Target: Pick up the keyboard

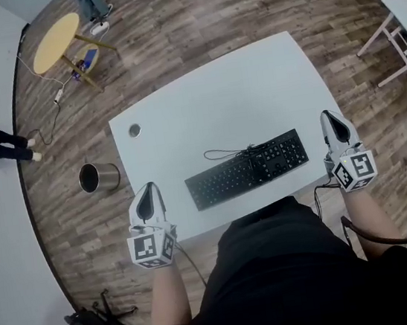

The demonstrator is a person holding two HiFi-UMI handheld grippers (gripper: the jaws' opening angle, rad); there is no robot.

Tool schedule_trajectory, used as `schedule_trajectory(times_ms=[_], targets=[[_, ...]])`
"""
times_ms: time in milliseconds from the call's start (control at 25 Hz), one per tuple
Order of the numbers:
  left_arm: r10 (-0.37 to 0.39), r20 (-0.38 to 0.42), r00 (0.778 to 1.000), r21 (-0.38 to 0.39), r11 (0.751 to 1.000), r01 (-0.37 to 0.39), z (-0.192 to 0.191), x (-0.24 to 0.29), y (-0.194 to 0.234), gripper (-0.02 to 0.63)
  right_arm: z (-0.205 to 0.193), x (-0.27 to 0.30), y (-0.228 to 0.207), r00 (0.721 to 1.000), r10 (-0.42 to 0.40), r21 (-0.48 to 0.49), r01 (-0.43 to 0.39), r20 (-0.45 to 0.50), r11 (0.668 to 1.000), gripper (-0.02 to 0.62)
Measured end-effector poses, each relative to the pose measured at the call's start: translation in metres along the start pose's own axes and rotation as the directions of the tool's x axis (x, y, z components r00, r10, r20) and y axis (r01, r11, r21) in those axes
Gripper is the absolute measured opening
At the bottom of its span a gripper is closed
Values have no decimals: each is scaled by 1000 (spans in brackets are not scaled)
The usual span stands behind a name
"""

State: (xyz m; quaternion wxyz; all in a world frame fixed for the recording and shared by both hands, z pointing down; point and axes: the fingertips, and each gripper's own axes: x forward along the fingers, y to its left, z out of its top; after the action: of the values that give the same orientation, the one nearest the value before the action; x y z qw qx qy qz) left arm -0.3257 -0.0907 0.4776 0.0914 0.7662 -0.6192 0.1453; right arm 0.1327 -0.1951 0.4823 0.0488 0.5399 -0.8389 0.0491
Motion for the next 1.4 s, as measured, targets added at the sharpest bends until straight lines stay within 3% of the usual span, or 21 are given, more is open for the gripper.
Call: schedule_trajectory(times_ms=[200, 480, 560, 680, 1120, 1400], targets=[[-49, -78, 996, -55, 997, 45, -45, 5, -5, 5, -37, -9, 11, 996, 27, -19, -28, -82, 999, 2], [-118, -182, 976, -123, 988, 96, -97, 4, -23, 5, -71, -9, 20, 983, 55, 36, -49, -176, 998, 4], [-109, -184, 977, -155, 985, 80, -104, 3, -23, 35, -77, -6, 23, 979, 61, 36, -55, -194, 998, 49], [-90, -181, 979, -207, 977, 52, -110, 2, -21, 57, -79, -4, 25, 977, 62, 30, -57, -204, 998, 64], [-170, -270, 948, -266, 959, 96, -146, 10, -42, 133, -96, -2, 29, 960, 105, 32, -100, -260, 994, 148], [-170, -302, 938, -287, 955, 81, -166, 13, -44, 152, -124, -1, 30, 937, 120, 51, -109, -329, 993, 210]])
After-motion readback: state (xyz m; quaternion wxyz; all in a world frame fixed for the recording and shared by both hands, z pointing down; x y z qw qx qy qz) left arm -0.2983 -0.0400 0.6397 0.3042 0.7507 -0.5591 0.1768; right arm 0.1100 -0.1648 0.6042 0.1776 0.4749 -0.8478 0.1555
